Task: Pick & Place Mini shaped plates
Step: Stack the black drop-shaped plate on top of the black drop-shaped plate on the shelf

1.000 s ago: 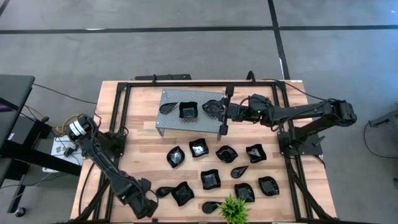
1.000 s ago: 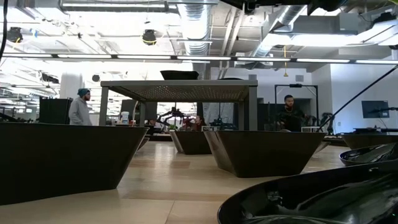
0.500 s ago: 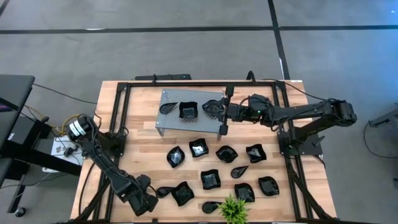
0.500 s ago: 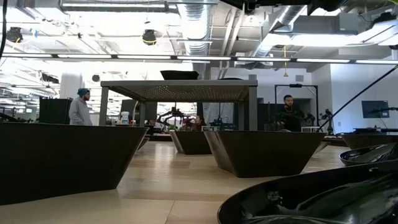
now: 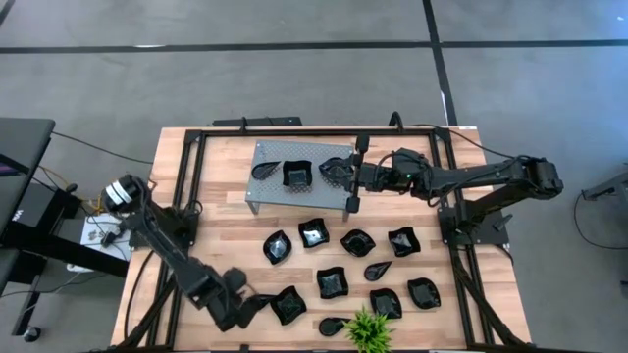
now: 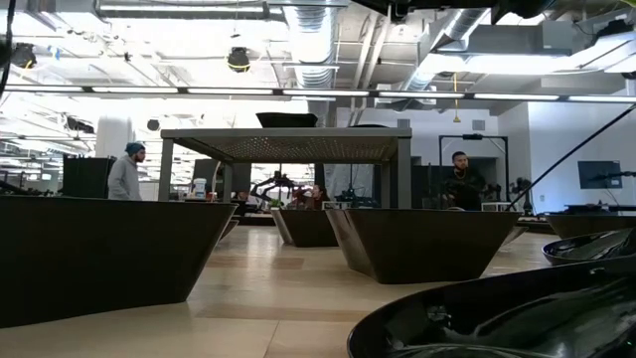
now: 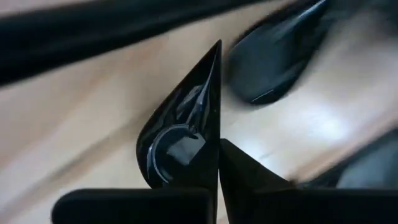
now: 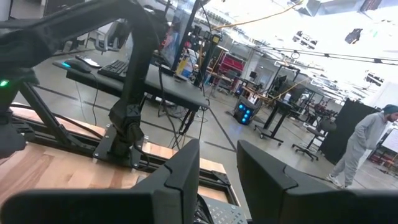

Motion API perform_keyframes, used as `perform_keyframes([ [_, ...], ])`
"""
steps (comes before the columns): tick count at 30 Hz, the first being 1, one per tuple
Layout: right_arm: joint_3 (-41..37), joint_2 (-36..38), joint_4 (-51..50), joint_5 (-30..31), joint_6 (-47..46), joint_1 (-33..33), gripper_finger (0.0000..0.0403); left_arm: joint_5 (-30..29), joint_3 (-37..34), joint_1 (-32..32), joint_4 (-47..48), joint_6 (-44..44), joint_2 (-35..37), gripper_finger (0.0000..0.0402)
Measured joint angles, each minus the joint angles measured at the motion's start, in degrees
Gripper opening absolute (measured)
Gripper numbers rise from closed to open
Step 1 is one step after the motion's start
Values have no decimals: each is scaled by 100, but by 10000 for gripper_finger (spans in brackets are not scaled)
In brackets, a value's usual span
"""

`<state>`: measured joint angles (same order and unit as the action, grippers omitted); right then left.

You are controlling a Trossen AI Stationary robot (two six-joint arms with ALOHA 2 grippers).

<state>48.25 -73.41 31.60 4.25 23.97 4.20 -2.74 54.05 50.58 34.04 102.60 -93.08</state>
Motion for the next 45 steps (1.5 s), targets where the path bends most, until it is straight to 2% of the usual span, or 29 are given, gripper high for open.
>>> perform_keyframes([
  [7, 0, 0, -152, 0, 0, -1, 102, -1007, 149, -881, 1244, -1955, 1143, 5],
  [12, 0, 2, -376, 0, -2, -1, 102, -1413, 204, -1904, 2187, -3701, 2111, 5],
  [17, 0, 2, -536, 0, -117, -1, 102, -1907, 208, -3242, 2204, -5813, 2991, 4],
  [22, 0, 2, -714, 2, -501, 1, 102, -2094, 213, -4532, 2089, -7586, 3572, 4],
  [26, 0, 2, -872, 0, -570, -1, 102, -2148, 213, -5436, 1417, -8669, 3532, 4],
  [30, -2, 2, -1075, 2, -909, -1, 102, -1595, 215, -6107, 762, -9711, 3047, 4],
  [32, -2, 2, -1162, 2, -1006, -1, 102, -1529, 215, -6308, 703, -9973, 2738, 4],
  [37, -2, 2, -1462, 2, -1317, -1, 102, -1825, 213, -6521, 677, -10285, 2267, 6],
  [45, -2, 2, -1664, 9, -1540, -6, 102, -1827, 211, -6389, 655, -10336, 2230, 7],
])
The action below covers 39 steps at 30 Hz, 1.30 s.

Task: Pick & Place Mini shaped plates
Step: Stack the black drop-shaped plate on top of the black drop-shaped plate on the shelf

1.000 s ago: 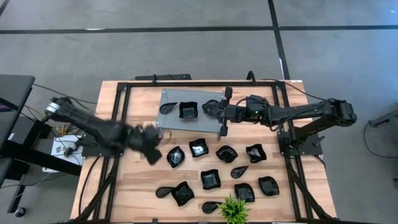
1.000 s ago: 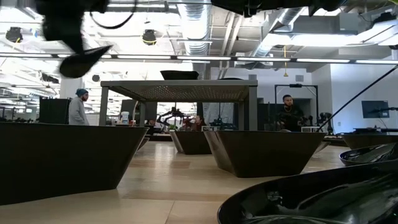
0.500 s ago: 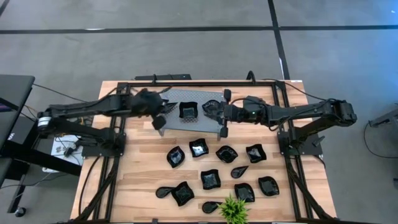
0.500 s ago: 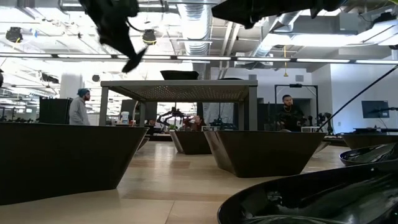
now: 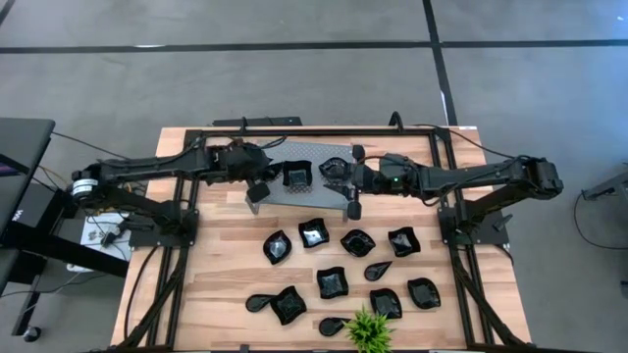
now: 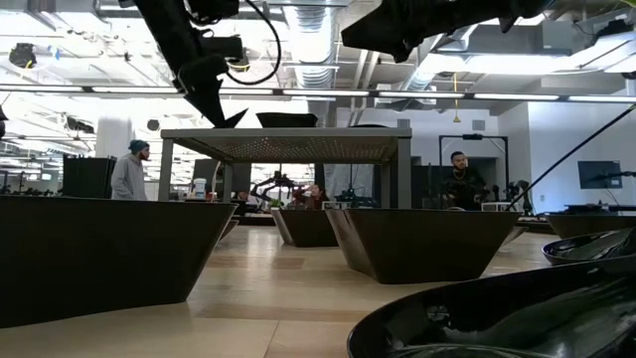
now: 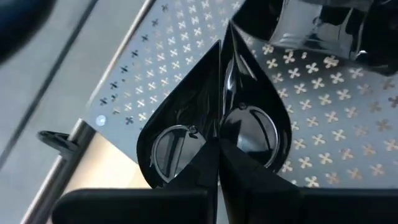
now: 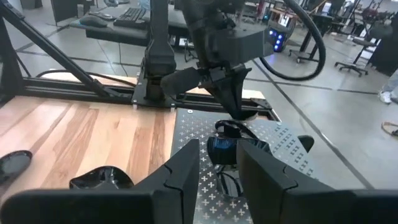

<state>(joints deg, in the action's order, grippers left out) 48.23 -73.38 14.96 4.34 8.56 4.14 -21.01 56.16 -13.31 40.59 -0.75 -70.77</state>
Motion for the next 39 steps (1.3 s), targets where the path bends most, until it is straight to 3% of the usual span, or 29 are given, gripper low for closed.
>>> perform_keyframes([
  [4, 0, 0, 2, 4, -16, 0, 102, -240, 0, 135, -124, 98, 185, 6],
  [10, 0, 0, 5, 14, -22, 0, 102, 112, 4, 318, -409, 535, 120, 6],
  [17, 0, 0, 7, 15, -9, 0, 102, 109, 2, 322, -542, 826, -180, 8],
  [24, 0, 0, 40, 17, -7, 11, 102, 74, 4, 322, -615, 921, 13, 7],
  [29, 0, 0, 53, 17, 37, 11, 102, 48, 15, 322, -1275, 1174, 196, 6],
  [33, 0, 0, 61, 17, 39, 11, 102, 420, 15, 322, -1514, 1506, 10, 7],
  [39, 0, 0, 49, 17, 39, 11, 102, 405, 13, 320, -1545, 1738, -335, 7],
])
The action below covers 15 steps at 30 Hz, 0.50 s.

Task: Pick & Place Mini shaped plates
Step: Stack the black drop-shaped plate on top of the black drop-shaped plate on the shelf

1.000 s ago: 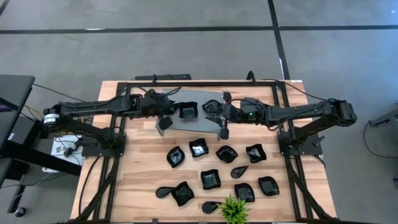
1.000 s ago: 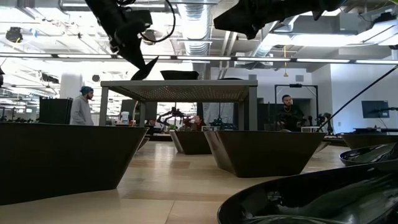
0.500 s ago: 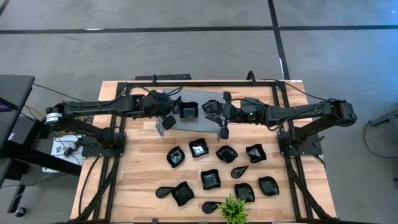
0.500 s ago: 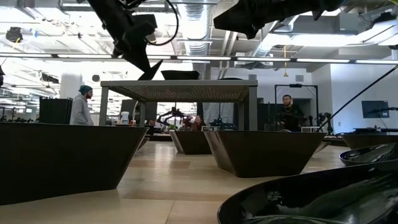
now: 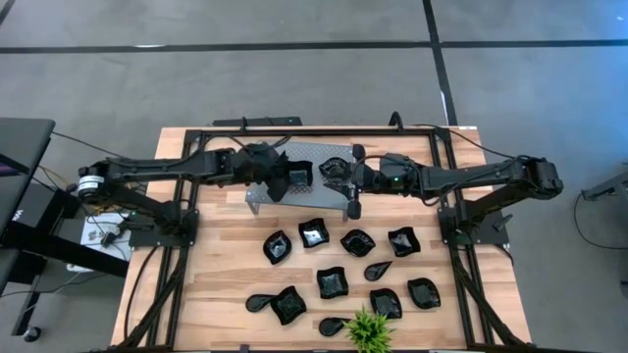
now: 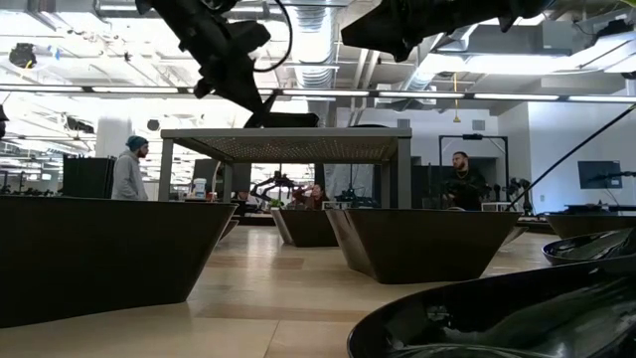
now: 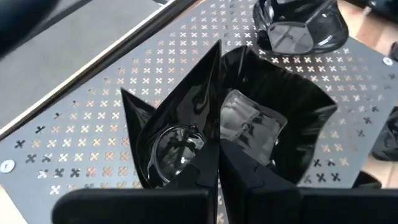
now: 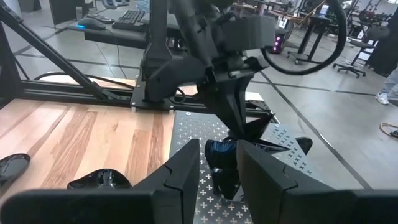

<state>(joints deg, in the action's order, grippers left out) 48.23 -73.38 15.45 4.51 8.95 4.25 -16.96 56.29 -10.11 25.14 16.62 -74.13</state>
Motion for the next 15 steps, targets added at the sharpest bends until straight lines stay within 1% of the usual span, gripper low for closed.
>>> perform_keyframes([
  [7, 0, 0, -19, 0, 0, -7, 102, -145, -27, 0, -19, 273, -11, 6],
  [15, 0, 0, -44, -1, 0, -8, 102, -167, -349, 4, -51, 364, 0, 6],
])
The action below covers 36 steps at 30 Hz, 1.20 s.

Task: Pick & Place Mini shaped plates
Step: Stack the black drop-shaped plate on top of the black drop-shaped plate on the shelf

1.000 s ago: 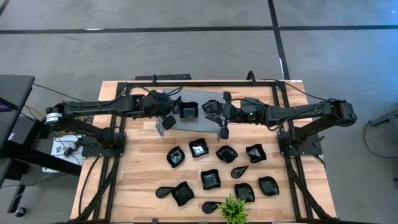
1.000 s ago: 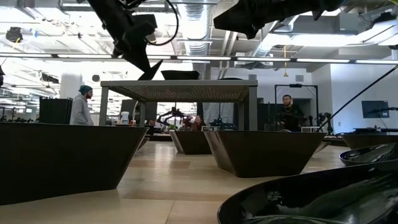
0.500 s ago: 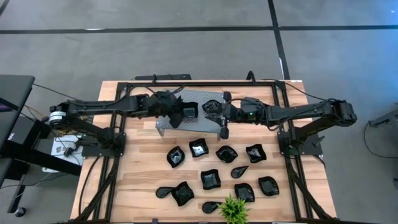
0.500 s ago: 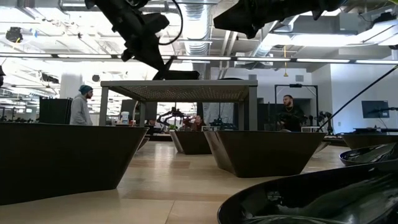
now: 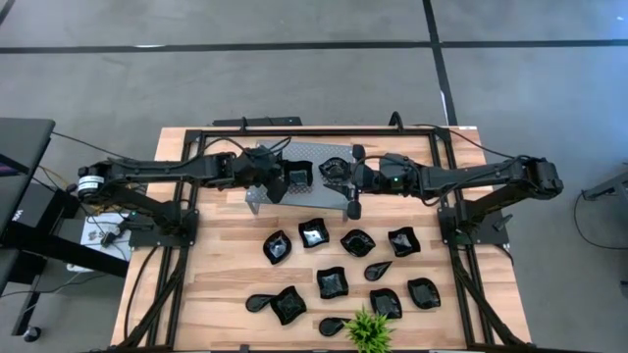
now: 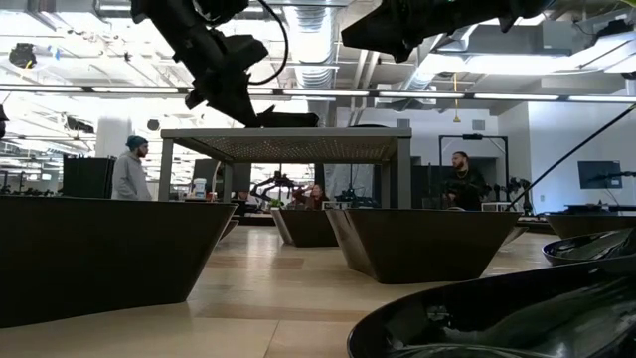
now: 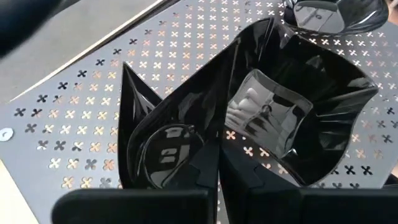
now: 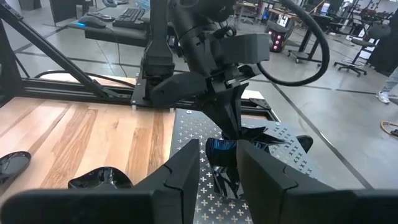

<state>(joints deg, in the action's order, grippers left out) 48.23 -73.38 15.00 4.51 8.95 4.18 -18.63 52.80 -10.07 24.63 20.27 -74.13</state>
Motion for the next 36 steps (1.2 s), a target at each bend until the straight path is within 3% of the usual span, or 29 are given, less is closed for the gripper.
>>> perform_keyframes([
  [14, 0, 0, -22, -2, 2, -3, 102, 20, 17, 36, 1046, -39, 407, 8],
  [22, 0, 0, 0, -2, 2, -3, 102, -113, 17, 36, 998, -162, 588, 7],
  [29, 0, 0, 20, -2, 4, -3, 102, -139, 19, 33, 1004, 757, 935, 7],
  [36, 0, 0, 46, -2, 7, -3, 102, -149, -64, 16, 988, 1348, 796, 8],
])
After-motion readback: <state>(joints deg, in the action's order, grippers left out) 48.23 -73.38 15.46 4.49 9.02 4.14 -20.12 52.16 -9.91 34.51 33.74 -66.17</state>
